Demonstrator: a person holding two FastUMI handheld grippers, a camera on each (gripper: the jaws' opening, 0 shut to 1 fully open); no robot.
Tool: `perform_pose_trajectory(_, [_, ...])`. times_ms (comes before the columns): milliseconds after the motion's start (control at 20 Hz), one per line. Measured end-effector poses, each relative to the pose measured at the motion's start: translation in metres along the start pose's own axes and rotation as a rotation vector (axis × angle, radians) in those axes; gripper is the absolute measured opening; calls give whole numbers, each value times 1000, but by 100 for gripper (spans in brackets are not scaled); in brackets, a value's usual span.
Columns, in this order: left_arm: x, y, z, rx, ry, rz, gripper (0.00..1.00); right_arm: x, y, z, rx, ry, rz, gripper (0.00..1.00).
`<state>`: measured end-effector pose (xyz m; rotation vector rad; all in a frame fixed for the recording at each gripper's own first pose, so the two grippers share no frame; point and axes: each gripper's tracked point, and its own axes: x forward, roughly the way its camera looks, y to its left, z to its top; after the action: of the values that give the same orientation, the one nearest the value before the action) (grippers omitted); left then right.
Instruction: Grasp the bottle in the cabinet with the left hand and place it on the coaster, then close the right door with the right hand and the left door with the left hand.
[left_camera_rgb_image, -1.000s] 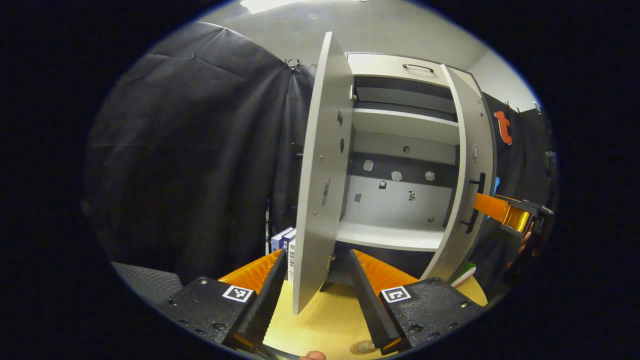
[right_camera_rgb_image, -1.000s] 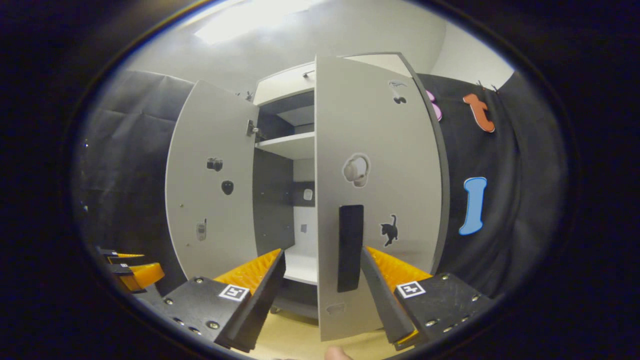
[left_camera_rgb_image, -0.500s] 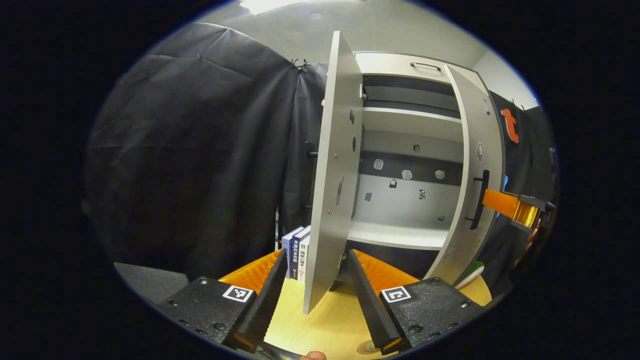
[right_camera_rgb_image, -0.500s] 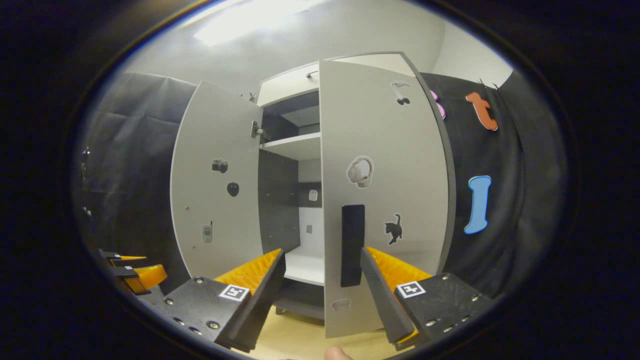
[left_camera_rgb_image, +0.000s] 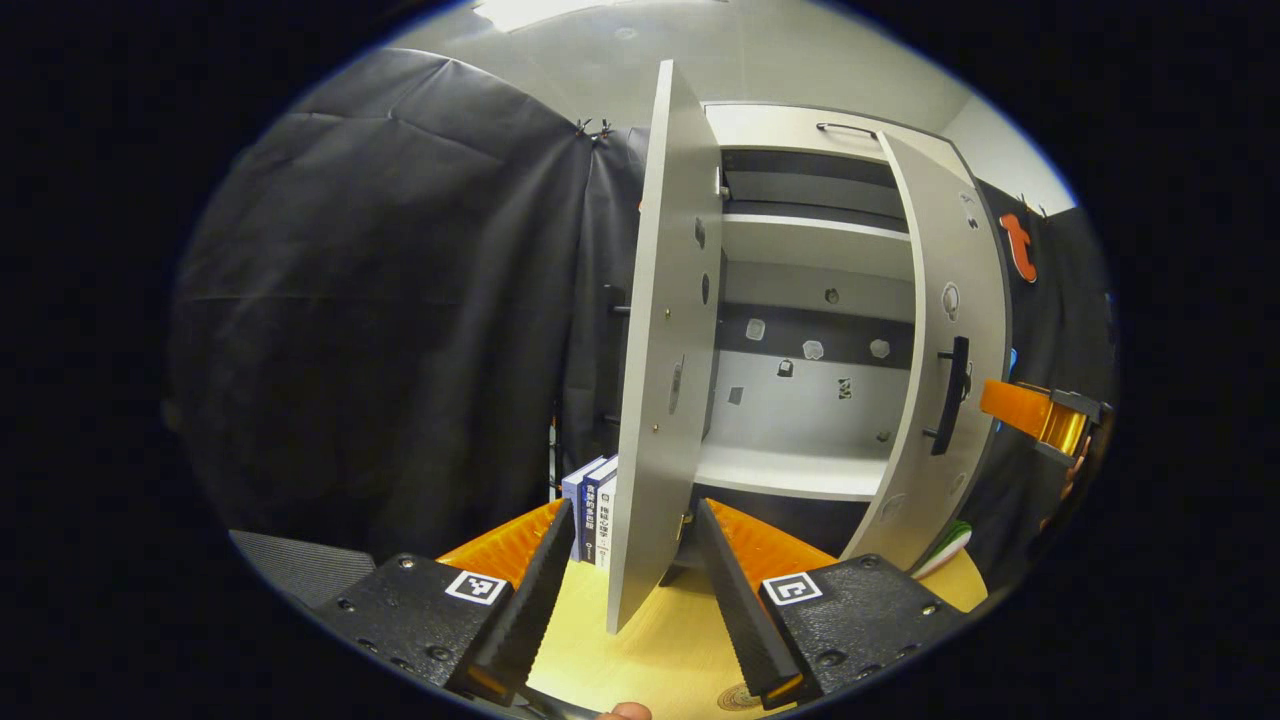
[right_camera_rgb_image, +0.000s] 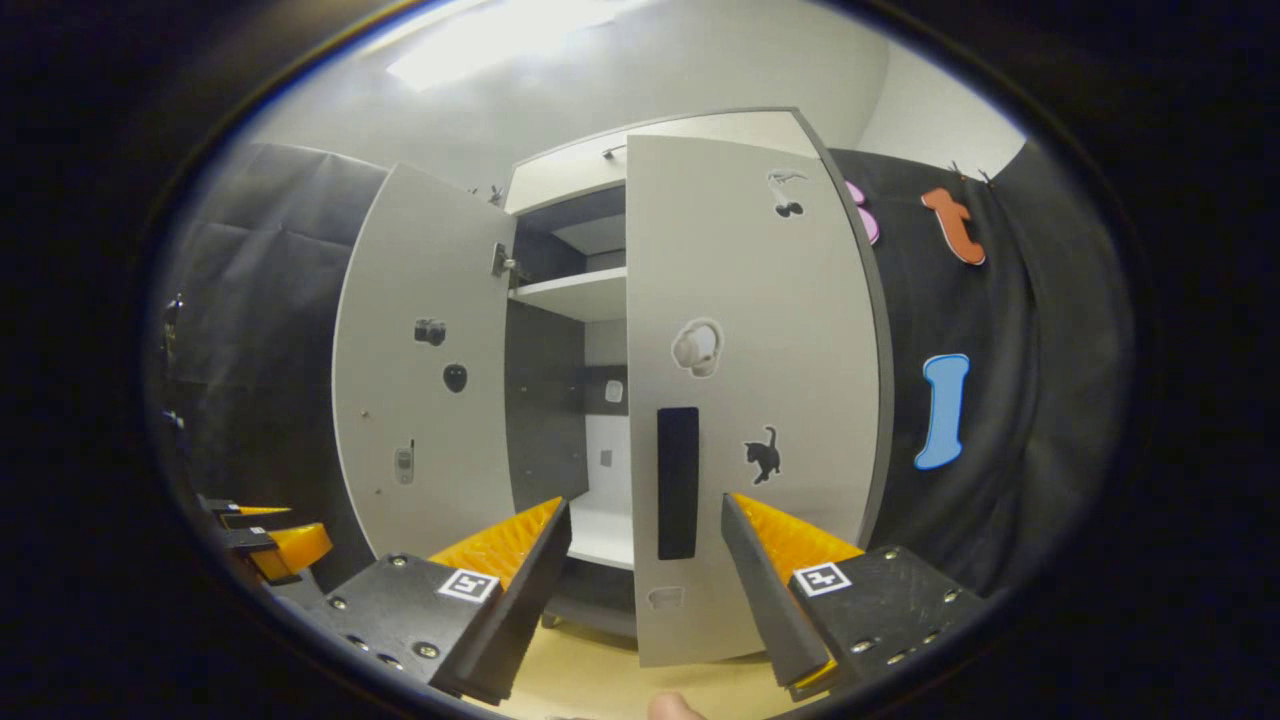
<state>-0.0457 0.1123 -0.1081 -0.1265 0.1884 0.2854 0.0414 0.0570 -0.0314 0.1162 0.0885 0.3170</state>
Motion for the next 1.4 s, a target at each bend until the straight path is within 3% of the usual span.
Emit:
perform_pose_trajectory(150, [4,4,1,2,-1,6,82,-4,-5,1,-8,-1,-14,88])
perform_pose_trajectory(200, [6,5,2,4,-2,7,78,-4,-7,1,-12,-3,-21,88])
perform_pose_trajectory(600, [24,21,8,31,-15,20,78,-11,-22,3,-30,-11,-73,92])
perform_pose_trajectory(650, [28,24,9,31,-16,25,74,-11,-24,5,-33,-11,-81,92])
perform_pose_trajectory(700, [32,28,10,31,-16,29,78,-10,-22,4,-35,-11,-89,88])
perform_pose_trajectory(900, [50,44,14,30,-27,49,78,-14,-28,7,-43,-21,-129,92])
perform_pose_trajectory(1300, [83,56,17,27,-35,47,78,-20,-34,10,-41,-34,-207,88])
perform_pose_trajectory(1400, [86,58,18,35,-36,44,78,-20,-35,8,-38,-29,-211,92])
